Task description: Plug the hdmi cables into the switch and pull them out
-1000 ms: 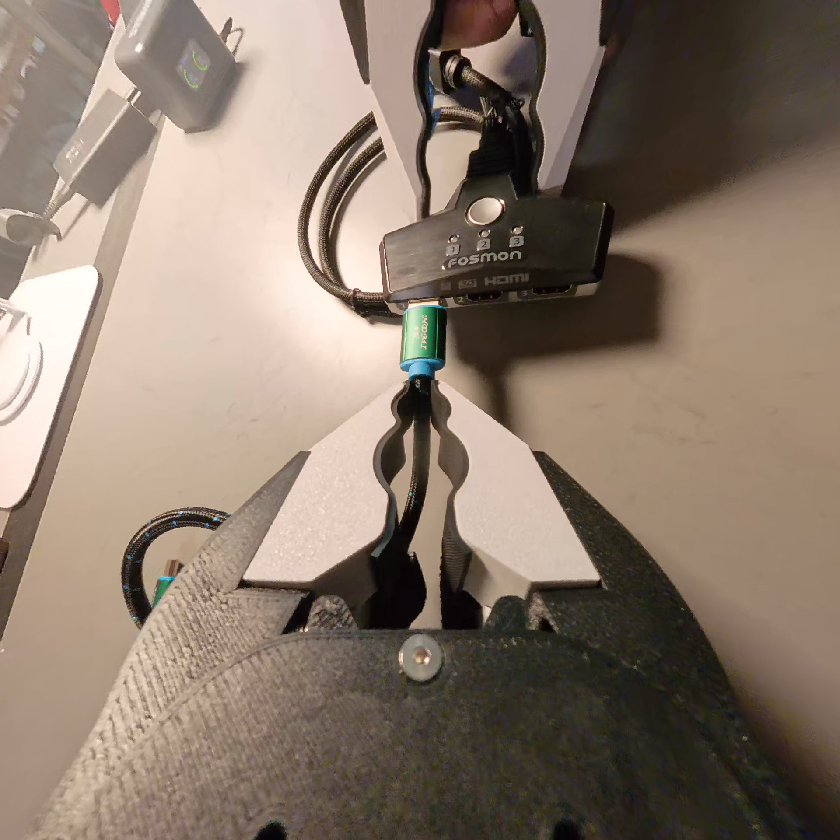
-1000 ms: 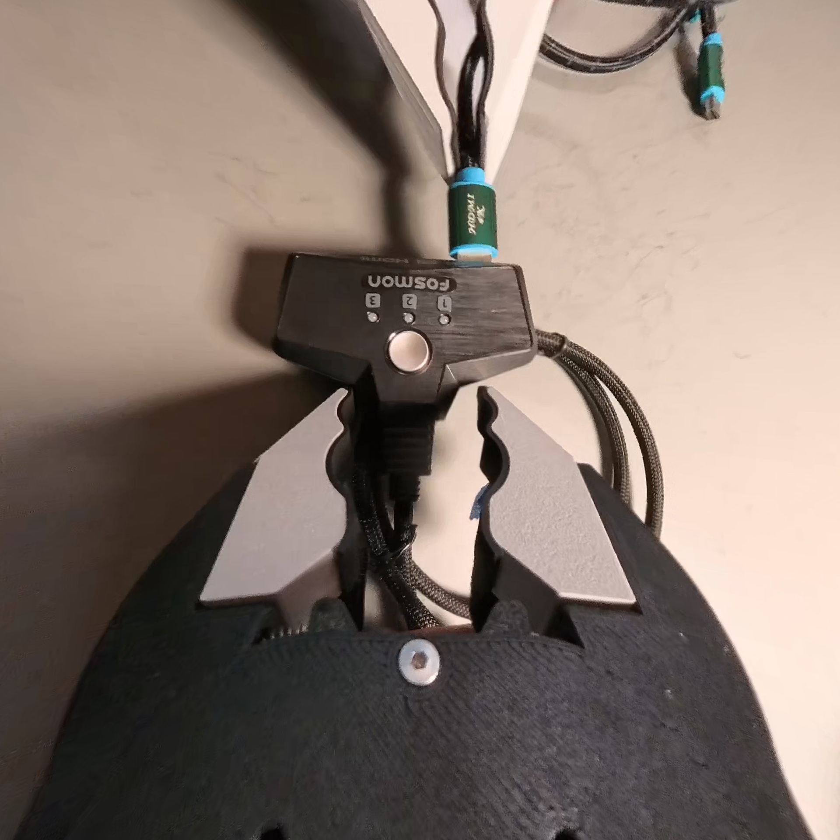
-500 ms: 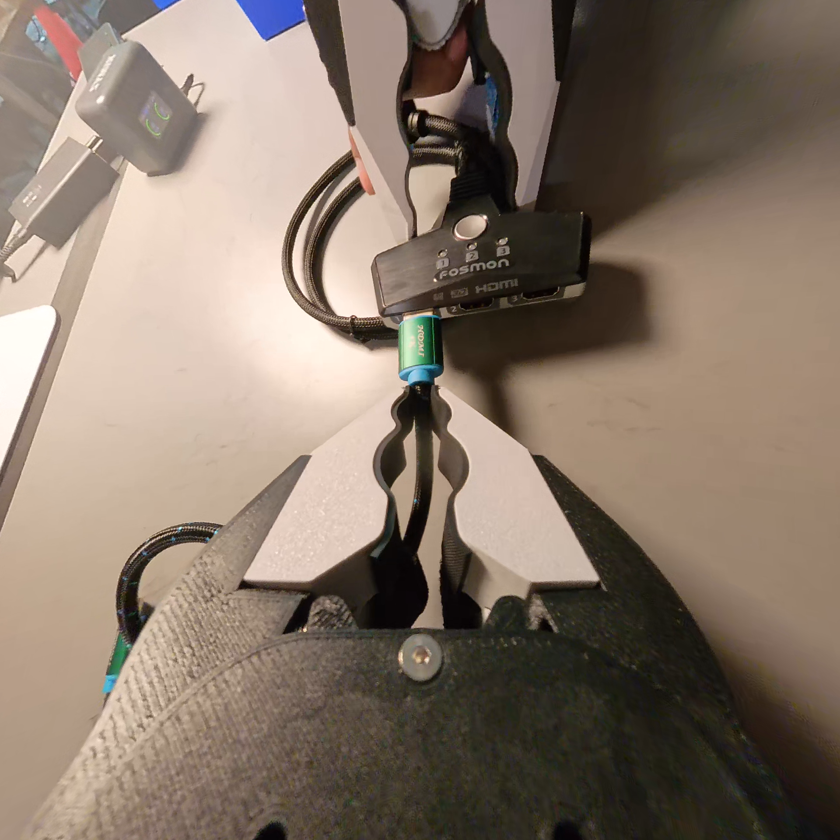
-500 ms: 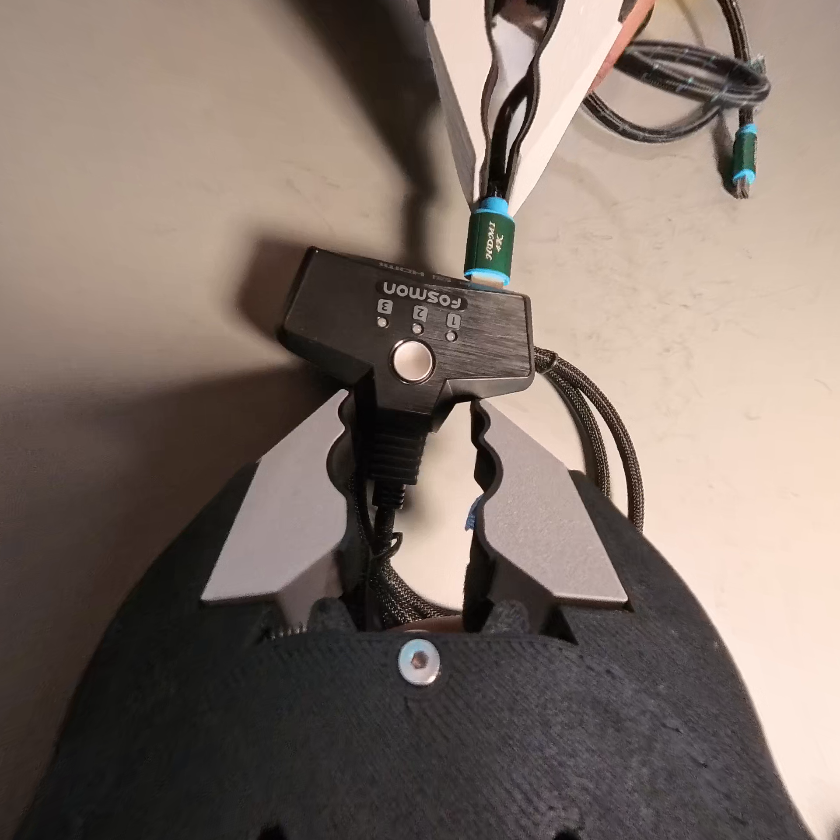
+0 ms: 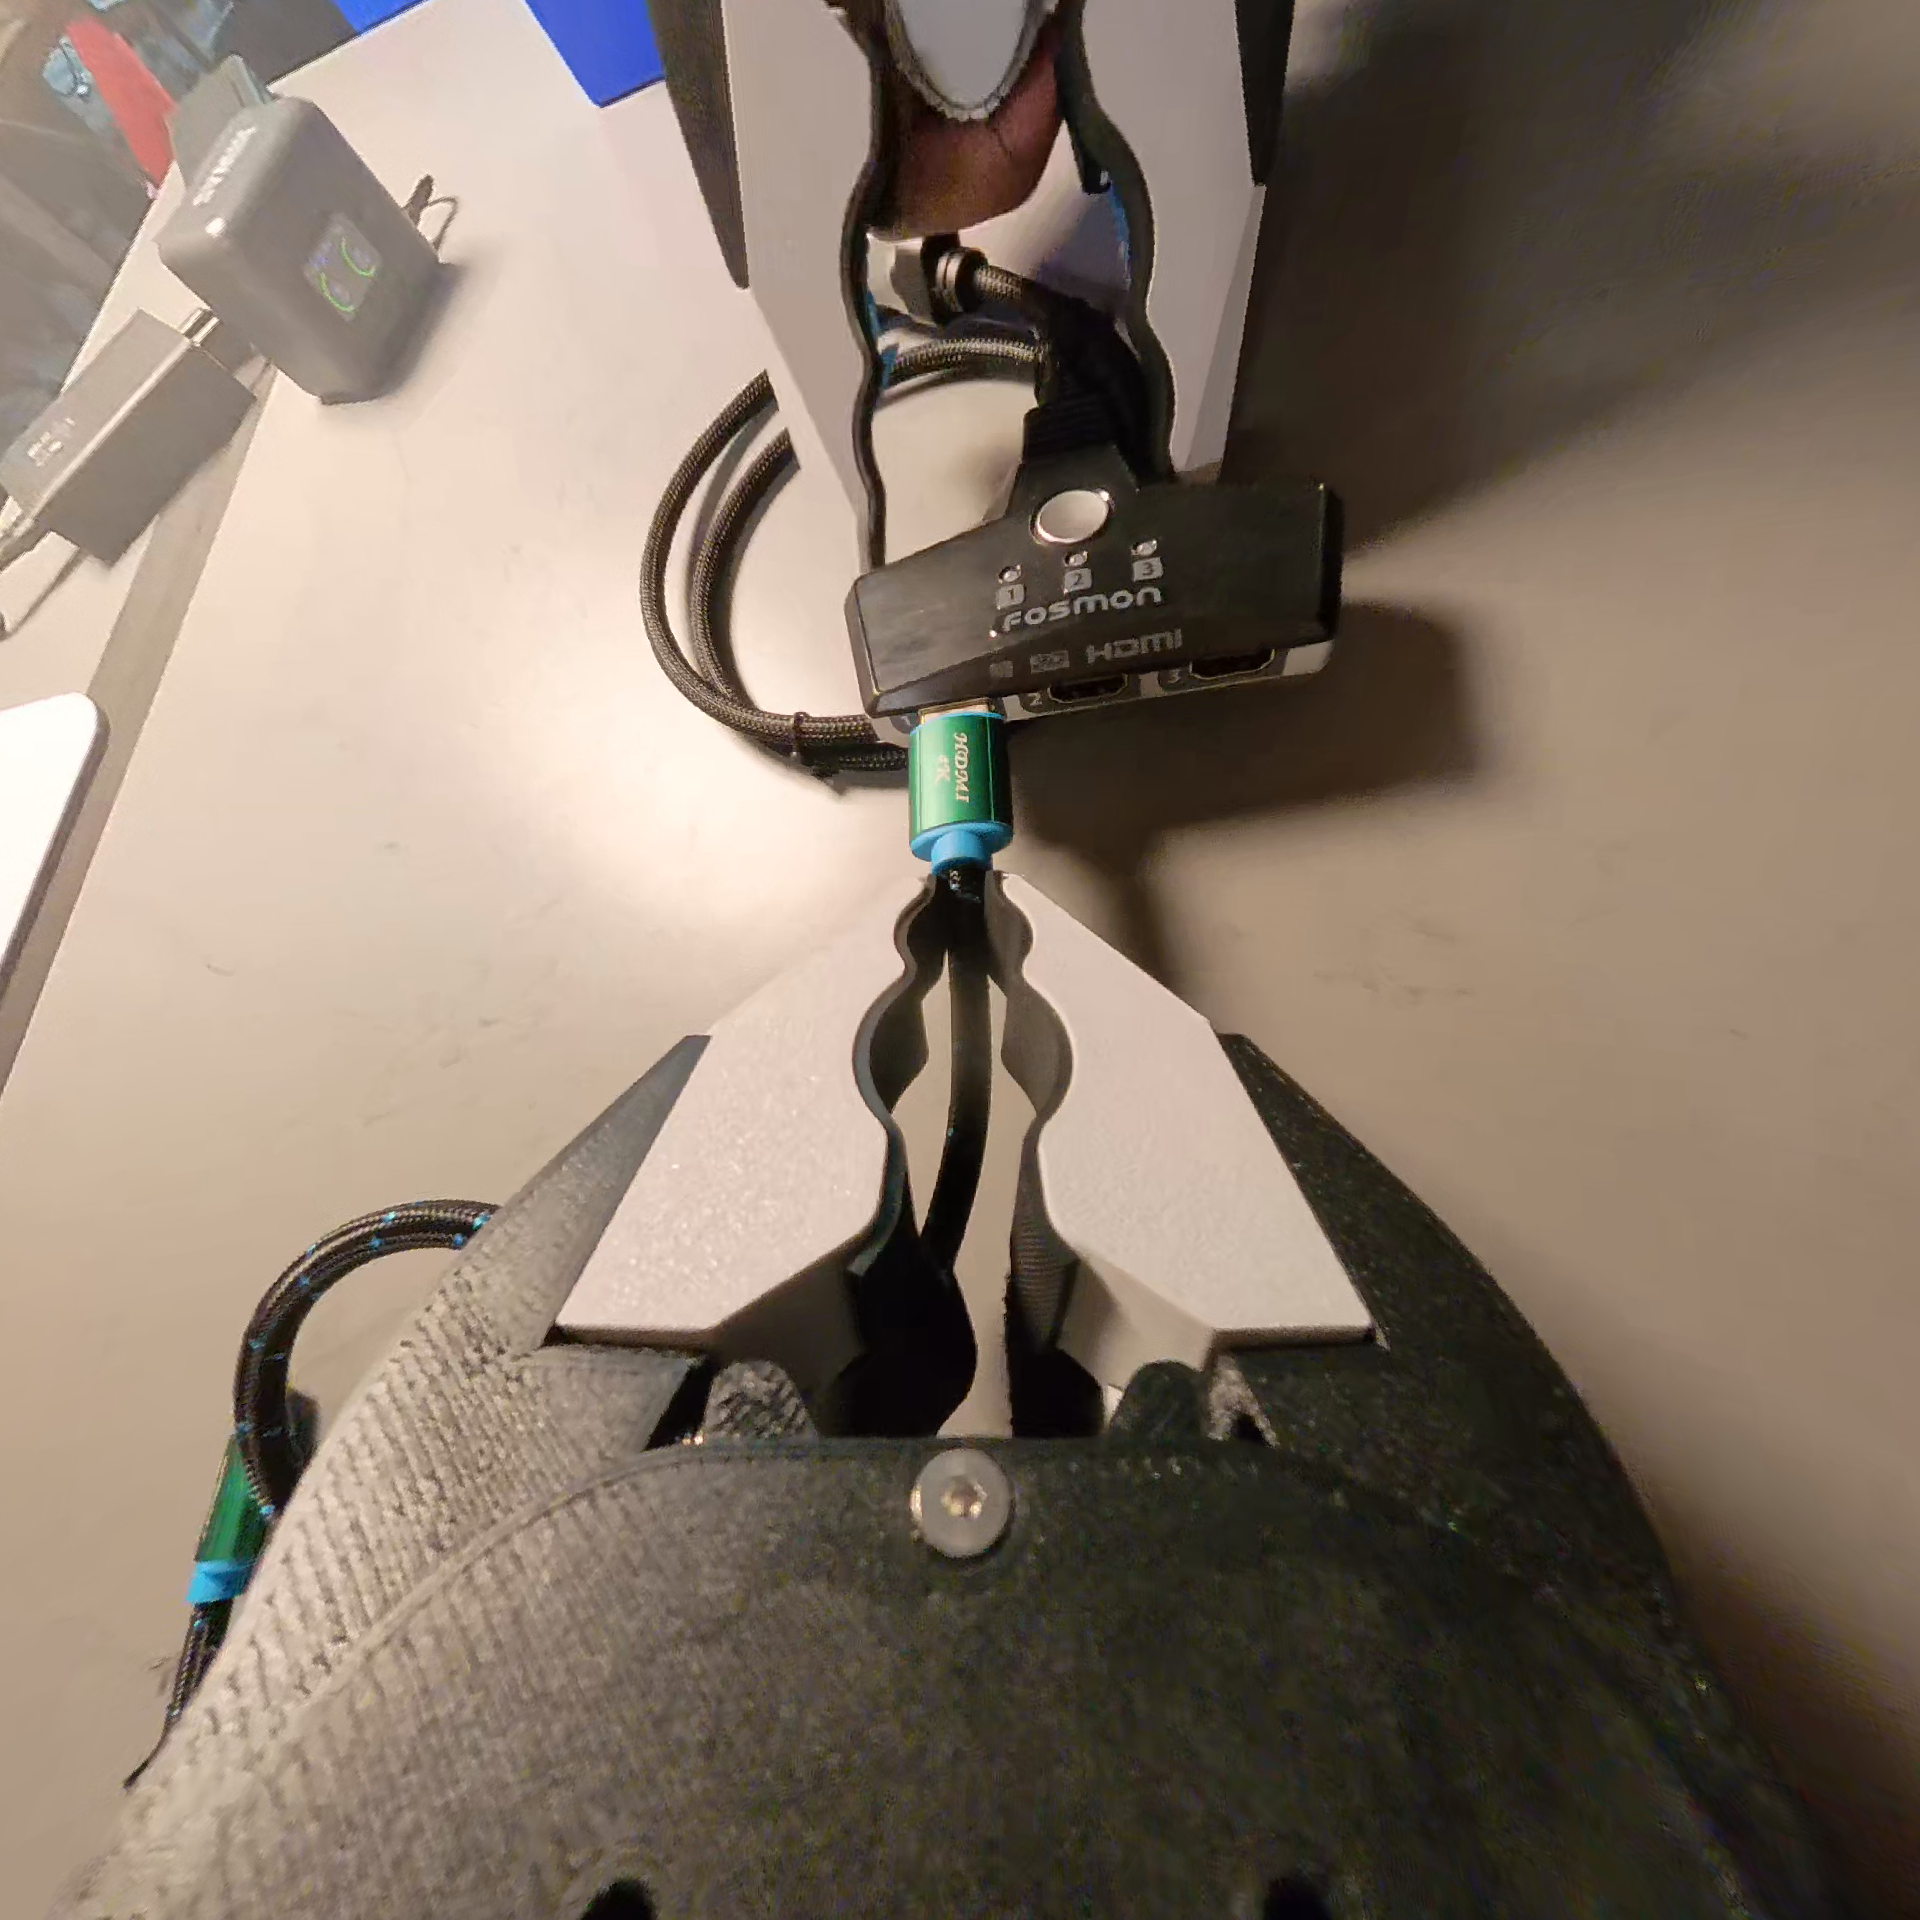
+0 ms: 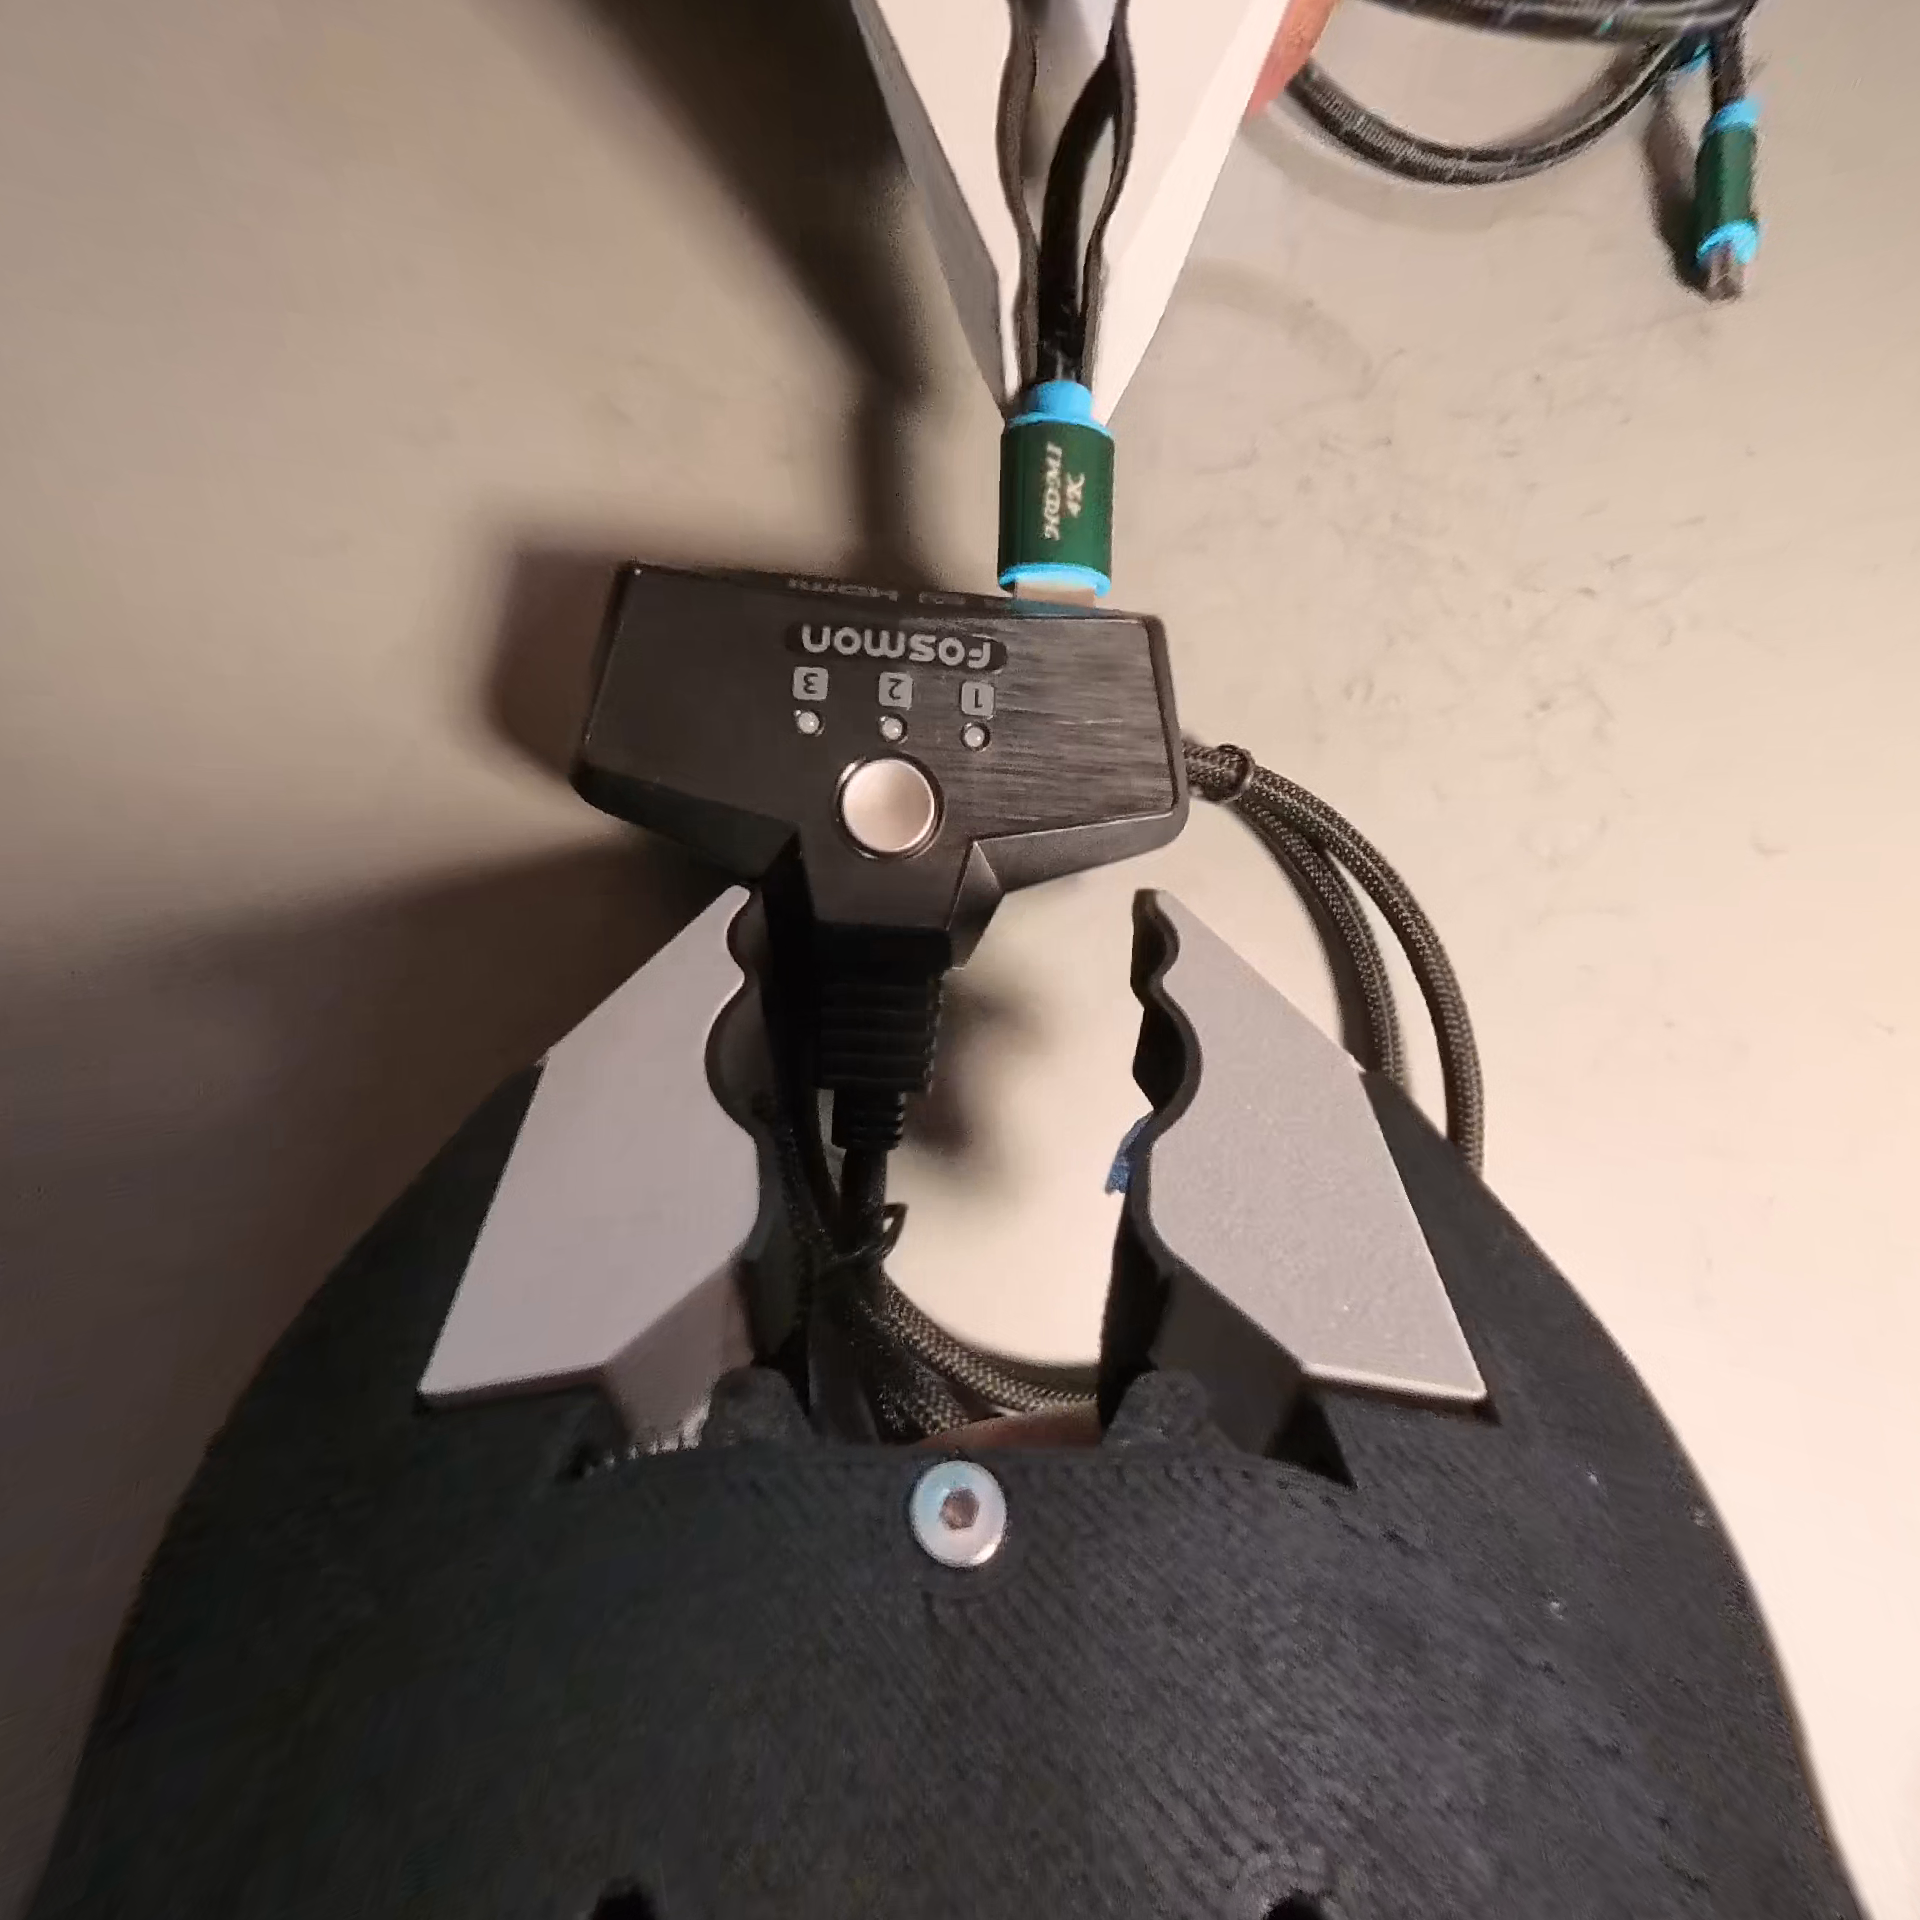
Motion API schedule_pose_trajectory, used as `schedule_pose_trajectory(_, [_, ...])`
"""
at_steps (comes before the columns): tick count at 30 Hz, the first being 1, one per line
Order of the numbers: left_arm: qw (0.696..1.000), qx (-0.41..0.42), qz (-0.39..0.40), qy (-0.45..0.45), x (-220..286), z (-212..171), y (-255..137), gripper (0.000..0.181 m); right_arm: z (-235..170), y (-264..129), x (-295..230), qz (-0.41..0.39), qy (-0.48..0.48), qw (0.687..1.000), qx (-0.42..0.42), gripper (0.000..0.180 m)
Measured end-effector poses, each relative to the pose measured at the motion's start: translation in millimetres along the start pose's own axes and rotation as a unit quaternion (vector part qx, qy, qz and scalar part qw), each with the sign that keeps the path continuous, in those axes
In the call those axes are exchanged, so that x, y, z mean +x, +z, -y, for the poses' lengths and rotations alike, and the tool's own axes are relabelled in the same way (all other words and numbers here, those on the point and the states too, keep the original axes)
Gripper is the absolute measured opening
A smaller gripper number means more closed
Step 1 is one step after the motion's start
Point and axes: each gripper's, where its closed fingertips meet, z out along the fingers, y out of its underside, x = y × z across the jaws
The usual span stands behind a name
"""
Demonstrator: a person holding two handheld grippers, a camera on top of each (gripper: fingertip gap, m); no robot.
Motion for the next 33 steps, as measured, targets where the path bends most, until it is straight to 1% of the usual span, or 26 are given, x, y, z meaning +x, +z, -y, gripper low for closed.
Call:
schedule_pose_trajectory(1, [1.000,0.002,-0.001,0.000,0.2,0.6,0.3,0.006,0.2,0.2,-2.6,0.007,0.001,1.000,-0.002,0.070])
schedule_pose_trajectory(3, [1.000,0.011,-0.004,-0.002,0.8,3.8,0.2,0.005,2.1,1.2,-8.8,0.022,-0.001,1.000,-0.002,0.064])
schedule_pose_trajectory(7, [1.000,0.011,-0.014,-0.011,3.2,2.8,0.8,0.004,4.1,1.6,-10.7,0.023,-0.009,1.000,0.000,0.061])
schedule_pose_trajectory(17, [0.999,0.017,-0.037,-0.018,8.1,5.7,1.5,0.004,6.9,2.4,-14.2,0.037,-0.030,0.999,0.010,0.060])
schedule_pose_trajectory(24, [0.999,0.008,-0.017,-0.031,1.1,4.3,3.8,0.003,5.8,3.0,-7.9,0.028,-0.014,0.999,0.007,0.060])
schedule_pose_trajectory(26, [0.999,0.010,0.003,-0.034,-5.2,5.4,3.7,0.004,5.1,1.2,-0.7,0.007,-0.011,1.000,0.010,0.060])
schedule_pose_trajectory(28, [0.998,0.023,0.045,-0.037,-19.8,10.9,0.8,0.005,7.6,-5.5,10.8,-0.017,0.004,0.999,0.030,0.062])
schedule_pose_trajectory(29, [0.996,0.028,0.074,-0.037,-29.5,14.4,-2.3,0.008,9.3,-9.9,15.8,-0.024,0.014,0.999,0.044,0.059])
schedule_pose_trajectory(31, [0.990,0.019,0.136,-0.031,-49.6,15.0,-8.5,0.020,9.8,-16.4,26.0,-0.042,0.030,0.997,0.060,0.042])
schedule_pose_trajectory(32, [0.986,0.016,0.164,-0.035,-59.2,14.0,-11.8,0.028,6.6,-17.3,31.7,-0.055,0.037,0.996,0.055,0.041])
schedule_pose_trajectory(33, [0.982,0.028,0.182,-0.050,-66.0,16.1,-15.8,0.030,0.5,-16.1,36.0,-0.065,0.041,0.996,0.042,0.041])
